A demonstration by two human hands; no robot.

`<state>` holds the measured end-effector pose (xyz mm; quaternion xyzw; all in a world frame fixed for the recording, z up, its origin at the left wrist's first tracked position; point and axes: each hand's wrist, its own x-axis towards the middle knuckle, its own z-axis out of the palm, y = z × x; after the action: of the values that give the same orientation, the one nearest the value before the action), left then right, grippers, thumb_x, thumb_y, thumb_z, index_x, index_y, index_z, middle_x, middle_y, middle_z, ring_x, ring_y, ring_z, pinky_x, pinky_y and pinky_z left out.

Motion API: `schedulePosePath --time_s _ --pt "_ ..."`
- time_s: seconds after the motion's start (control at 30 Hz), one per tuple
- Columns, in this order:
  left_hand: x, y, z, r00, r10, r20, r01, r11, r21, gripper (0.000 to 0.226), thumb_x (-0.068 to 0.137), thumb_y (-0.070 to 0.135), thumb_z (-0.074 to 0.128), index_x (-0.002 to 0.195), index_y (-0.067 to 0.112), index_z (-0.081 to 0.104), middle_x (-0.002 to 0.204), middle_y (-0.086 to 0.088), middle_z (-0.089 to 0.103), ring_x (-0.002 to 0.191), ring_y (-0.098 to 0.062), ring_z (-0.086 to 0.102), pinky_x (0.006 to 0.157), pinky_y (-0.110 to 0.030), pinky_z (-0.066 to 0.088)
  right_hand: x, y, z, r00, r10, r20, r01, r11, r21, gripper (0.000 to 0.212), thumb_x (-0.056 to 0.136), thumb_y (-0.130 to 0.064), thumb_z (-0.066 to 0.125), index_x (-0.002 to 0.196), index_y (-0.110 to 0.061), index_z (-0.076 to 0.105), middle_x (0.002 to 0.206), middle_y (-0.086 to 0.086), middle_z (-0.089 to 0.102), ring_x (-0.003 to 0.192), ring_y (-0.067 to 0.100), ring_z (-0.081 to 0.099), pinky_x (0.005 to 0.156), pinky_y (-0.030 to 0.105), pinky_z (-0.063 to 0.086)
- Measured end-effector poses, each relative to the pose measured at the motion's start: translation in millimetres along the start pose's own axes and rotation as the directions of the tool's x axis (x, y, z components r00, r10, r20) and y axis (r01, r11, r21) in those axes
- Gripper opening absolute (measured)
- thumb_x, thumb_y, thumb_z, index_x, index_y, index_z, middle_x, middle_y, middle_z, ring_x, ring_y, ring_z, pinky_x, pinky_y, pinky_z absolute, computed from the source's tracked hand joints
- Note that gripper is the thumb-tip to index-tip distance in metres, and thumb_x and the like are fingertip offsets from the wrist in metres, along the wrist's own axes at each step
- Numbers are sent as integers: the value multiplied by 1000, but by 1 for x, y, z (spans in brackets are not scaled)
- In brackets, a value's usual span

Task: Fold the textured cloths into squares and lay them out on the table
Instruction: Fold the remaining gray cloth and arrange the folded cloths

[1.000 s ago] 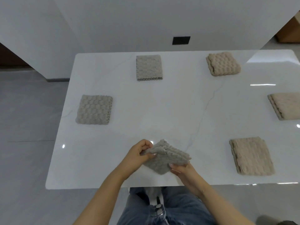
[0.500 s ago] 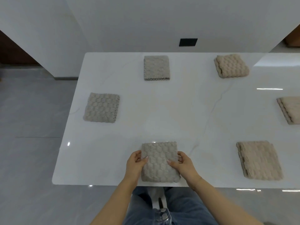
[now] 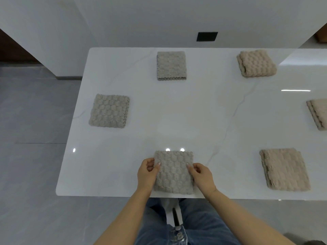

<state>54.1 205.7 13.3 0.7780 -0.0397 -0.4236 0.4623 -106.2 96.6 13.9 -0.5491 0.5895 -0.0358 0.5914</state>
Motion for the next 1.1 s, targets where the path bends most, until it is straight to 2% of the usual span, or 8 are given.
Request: schedulePosePath --time_s 0.07,0.2,0.33,0.47,0.7,0.9,1.0,1.1 --pt "0 2 0 999 46 -28 -45 997 62 33 87 19 67 117 15 54 106 1 59 92 -9 57 76 -14 45 1 -1 0 999 -32 -41 30 998 -62 29 93 -33 57 88 -5 64 77 3 62 74 17 57 64 22 47" --pt "4 7 -1 989 148 -22 -142 974 176 37 87 22 67 120 15 52 110 6 55 97 -9 55 80 -15 42 -2 -10 -6 983 -151 -107 137 982 -128 24 90 -35 60 108 -22 53 92 -4 58 79 8 55 66 15 42" --pt "9 15 2 995 100 -3 -98 982 163 25 89 22 64 111 18 54 100 8 57 87 -3 54 71 -11 42 -2 -12 -18 956 -293 -34 278 934 -226 33 87 -29 66 115 -29 48 100 -11 53 85 3 54 66 8 41" --pt "19 15 5 996 -81 -25 82 996 28 20 89 25 64 105 13 62 104 -4 65 96 -17 61 86 -29 51 5 -7 -15 975 -219 46 222 926 -307 38 87 -22 65 120 -23 49 98 -5 54 76 6 55 63 12 41" --pt "29 23 5 992 -124 -33 121 989 -81 20 90 23 64 105 9 64 103 -7 66 97 -21 62 88 -31 51 14 -16 -5 976 -218 -11 211 955 -208 28 87 -16 64 111 -24 52 90 -2 56 70 7 51 60 11 40" --pt "18 27 6 995 -87 -56 86 996 -12 20 92 28 61 107 15 56 97 5 59 93 -12 56 79 -22 44 12 -20 -12 980 -197 -23 186 956 -228 31 89 -18 61 119 -22 54 93 -5 59 78 10 57 67 14 42" --pt "1 19 -4 999 -39 -38 42 996 74 26 89 28 64 110 17 52 99 7 57 92 -8 54 71 -14 41 -2 -14 -20 982 -180 -53 159 948 -275 23 89 -28 62 110 -24 53 94 -5 60 78 7 57 63 15 40" --pt "-18 2 -16 999 -32 -32 38 978 203 23 87 27 67 103 16 55 98 6 59 86 -3 54 66 -10 39 -11 -1 -24 994 -109 12 107 950 -295 20 86 -31 66 100 -21 57 88 -3 61 74 6 55 60 13 38"
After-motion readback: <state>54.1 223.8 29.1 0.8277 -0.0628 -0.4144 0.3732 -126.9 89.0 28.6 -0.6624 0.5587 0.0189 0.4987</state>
